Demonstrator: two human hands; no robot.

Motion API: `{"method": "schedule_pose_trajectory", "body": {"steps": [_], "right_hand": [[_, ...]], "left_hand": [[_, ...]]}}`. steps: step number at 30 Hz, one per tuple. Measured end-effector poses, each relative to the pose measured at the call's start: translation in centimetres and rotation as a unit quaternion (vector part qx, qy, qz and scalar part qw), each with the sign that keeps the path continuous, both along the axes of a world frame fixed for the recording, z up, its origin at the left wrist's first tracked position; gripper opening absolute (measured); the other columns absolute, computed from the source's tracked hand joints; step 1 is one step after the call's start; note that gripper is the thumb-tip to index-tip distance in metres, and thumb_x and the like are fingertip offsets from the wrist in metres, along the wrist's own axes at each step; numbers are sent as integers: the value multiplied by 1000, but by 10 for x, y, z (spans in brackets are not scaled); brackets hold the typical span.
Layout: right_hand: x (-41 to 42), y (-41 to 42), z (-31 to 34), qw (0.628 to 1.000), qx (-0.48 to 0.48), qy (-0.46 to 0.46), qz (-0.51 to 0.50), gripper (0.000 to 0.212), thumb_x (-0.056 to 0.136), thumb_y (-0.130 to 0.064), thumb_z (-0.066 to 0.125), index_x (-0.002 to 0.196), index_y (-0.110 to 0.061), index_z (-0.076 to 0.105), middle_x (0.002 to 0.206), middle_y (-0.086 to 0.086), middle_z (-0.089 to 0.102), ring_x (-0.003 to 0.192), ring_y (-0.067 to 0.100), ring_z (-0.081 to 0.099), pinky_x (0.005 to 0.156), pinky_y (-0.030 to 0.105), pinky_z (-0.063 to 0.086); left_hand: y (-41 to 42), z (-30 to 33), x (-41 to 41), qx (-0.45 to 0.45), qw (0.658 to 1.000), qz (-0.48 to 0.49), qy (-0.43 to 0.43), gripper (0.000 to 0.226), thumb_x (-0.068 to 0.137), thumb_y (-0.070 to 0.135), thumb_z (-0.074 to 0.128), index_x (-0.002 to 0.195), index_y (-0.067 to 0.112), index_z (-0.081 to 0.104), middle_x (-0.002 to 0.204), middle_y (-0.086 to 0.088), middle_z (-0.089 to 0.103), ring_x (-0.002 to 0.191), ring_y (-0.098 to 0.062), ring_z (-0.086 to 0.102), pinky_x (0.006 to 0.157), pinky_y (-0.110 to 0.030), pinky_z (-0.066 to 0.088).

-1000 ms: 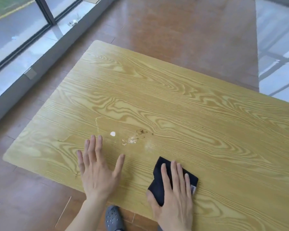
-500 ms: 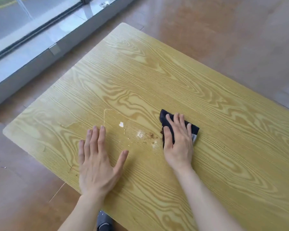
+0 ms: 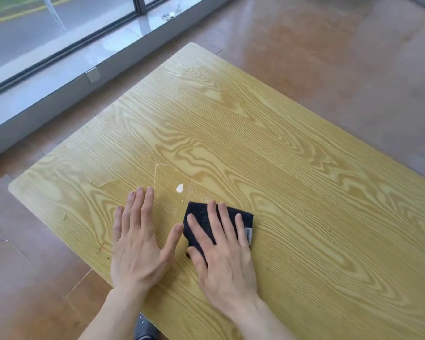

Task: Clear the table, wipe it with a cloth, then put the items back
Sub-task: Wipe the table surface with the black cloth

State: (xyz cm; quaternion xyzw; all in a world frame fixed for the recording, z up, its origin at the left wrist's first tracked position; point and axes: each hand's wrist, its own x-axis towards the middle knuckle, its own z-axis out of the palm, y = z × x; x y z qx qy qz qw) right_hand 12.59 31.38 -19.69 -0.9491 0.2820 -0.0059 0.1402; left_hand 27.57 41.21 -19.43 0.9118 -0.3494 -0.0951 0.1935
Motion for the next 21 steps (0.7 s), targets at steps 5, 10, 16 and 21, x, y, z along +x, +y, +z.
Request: {"method": "schedule_pose_trajectory", "body": {"steps": [5, 10, 16, 21], "right_hand": [[-30, 5, -1, 999, 11, 2, 31, 63, 102, -58, 39, 159, -39, 20, 171, 1, 7, 158, 21, 2, 123, 53, 21], [-19, -21, 1, 999, -11, 5, -30, 63, 101, -62, 35, 158, -40, 21, 170, -1, 10, 158, 19, 1, 125, 52, 16], [23, -82, -9, 989, -43, 24, -136, 64, 102, -64, 20, 160, -39, 14, 171, 2, 4, 157, 21, -5, 126, 53, 8], [62, -65, -8, 992, -29, 10, -119, 62, 103, -60, 21, 160, -39, 11, 171, 4, -1, 157, 24, -9, 125, 56, 8]], "left_hand": [[2, 0, 0, 4, 1000, 0, -1, 89, 90, 73, 30, 160, 24, 5, 169, 0, 9, 155, -11, -4, 126, -45, 3], [4, -1, 1, 6, 1000, 0, 2, 89, 89, 73, 31, 160, 24, 5, 169, 1, 9, 155, -10, -4, 126, -44, 3], [10, -1, -2, 8, 1000, 14, -2, 90, 90, 75, 27, 160, 25, 4, 169, 1, 8, 155, -11, -4, 126, -45, 4], [13, -1, 23, 12, 999, 45, -20, 90, 89, 76, 26, 160, 25, 5, 169, 0, 7, 155, -11, -5, 126, -46, 4]]}}
